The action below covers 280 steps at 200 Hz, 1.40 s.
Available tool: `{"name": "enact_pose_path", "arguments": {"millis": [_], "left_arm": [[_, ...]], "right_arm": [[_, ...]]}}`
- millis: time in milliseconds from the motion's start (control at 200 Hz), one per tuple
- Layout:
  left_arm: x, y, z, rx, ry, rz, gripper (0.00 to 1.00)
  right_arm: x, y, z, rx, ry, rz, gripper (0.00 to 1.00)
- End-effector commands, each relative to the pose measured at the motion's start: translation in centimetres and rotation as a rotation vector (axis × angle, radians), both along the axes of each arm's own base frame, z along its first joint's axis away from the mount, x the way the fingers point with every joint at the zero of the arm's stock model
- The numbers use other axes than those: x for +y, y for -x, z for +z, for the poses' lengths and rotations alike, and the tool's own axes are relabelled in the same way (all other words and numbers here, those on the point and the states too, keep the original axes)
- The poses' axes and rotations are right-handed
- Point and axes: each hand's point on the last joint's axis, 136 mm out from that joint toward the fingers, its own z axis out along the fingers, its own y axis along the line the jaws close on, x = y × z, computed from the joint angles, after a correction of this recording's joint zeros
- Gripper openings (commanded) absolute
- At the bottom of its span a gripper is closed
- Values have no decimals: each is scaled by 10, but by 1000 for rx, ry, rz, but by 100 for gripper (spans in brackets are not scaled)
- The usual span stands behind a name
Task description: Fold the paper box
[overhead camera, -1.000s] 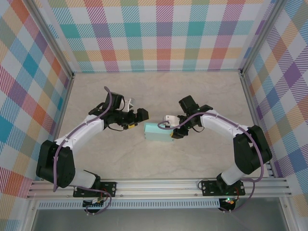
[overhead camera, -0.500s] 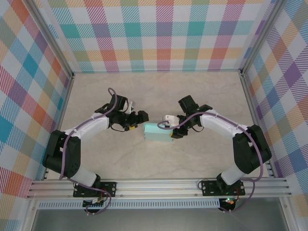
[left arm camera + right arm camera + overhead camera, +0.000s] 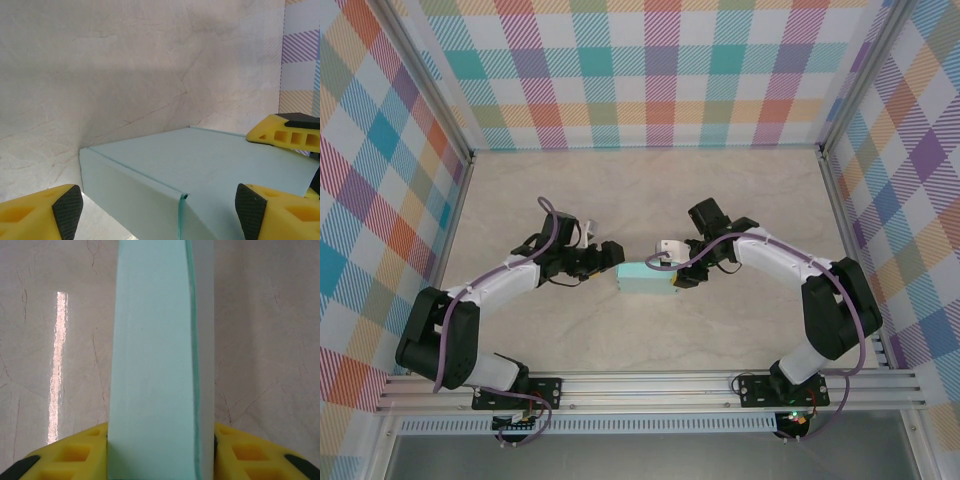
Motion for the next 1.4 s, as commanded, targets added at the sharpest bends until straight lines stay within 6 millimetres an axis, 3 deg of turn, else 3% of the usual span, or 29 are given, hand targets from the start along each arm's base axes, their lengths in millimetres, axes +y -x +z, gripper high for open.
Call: {"name": "enact_pose_path", "arguments": {"millis": [0, 325, 430, 900, 1230, 1395], "left_arm": [[8, 21, -31, -5, -152, -77, 81], [8, 19, -51, -11, -241, -82, 83], [11, 18, -59, 15, -267, -69, 83], [6, 9, -75, 94, -292, -66, 82], [-1, -4, -65, 74, -264, -73, 83], [10, -26, -43, 15, -248, -28, 87]], "right_arm": [[-24, 17, -50, 102, 154, -23, 35], [-18, 13, -43, -48, 68, 43, 39], [-15, 9, -38, -83, 48, 54, 44], [-18, 19, -18, -103, -27, 89, 52], [-19, 7, -19, -103, -20, 48, 42], [-20, 3, -21, -68, -9, 35, 39]]}}
